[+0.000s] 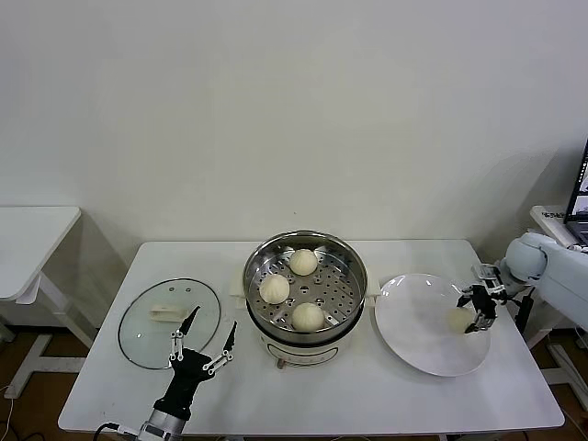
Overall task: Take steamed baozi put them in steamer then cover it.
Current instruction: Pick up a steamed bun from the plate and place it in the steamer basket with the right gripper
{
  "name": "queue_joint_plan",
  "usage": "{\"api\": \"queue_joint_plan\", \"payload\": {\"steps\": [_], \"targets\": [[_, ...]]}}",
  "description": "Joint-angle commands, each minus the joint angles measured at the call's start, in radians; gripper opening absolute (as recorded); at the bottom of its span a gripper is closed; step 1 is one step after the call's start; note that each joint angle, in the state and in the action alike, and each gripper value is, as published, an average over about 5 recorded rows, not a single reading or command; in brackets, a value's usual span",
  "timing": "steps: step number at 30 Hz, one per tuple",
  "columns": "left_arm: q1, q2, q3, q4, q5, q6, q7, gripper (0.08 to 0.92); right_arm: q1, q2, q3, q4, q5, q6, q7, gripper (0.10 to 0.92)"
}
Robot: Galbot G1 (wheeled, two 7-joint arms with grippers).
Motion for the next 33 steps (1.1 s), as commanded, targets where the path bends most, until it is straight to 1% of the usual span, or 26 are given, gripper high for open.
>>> {"api": "queue_joint_plan", "payload": {"steps": [1, 3, 6, 13, 17, 20, 26, 33], "targets": [[-0.005, 0.004, 0.007, -0.002, 0.0, 0.002, 0.0, 0.823, 0.311, -0.015, -0.176, 0.112, 0.056, -0.021, -0.154, 0.687], [-0.008, 0.005, 0.011, -0.002, 0.0, 0.002, 0.0, 0.823, 0.455, -0.005, -0.278, 0.161, 0.103, -0.04, -0.204, 0.688], [-0.011, 0.006, 0.018, -0.003, 0.0, 0.001, 0.0, 0.823, 0.621, 0.025, -0.398, 0.24, 0.195, -0.074, -0.24, 0.69], [-0.013, 0.009, 0.031, -0.007, 0.001, -0.001, -0.001, 0.823, 0.833, 0.145, -0.556, 0.398, 0.45, -0.172, -0.204, 0.687], [-0.013, 0.011, 0.034, -0.01, 0.001, -0.001, -0.004, 0.823, 0.867, 0.242, -0.579, 0.451, 0.532, -0.214, -0.167, 0.687], [-0.015, 0.011, 0.034, -0.011, 0.001, -0.001, -0.006, 0.823, 0.861, 0.306, -0.583, 0.464, 0.564, -0.233, -0.134, 0.687], [-0.019, 0.009, 0.039, -0.009, 0.001, -0.001, -0.007, 0.823, 0.796, 0.428, -0.578, 0.442, 0.589, -0.252, -0.076, 0.688], [-0.02, 0.012, 0.036, -0.004, 0.001, -0.004, -0.011, 0.823, 0.664, 0.517, -0.57, 0.361, 0.574, -0.265, -0.013, 0.687]]}}
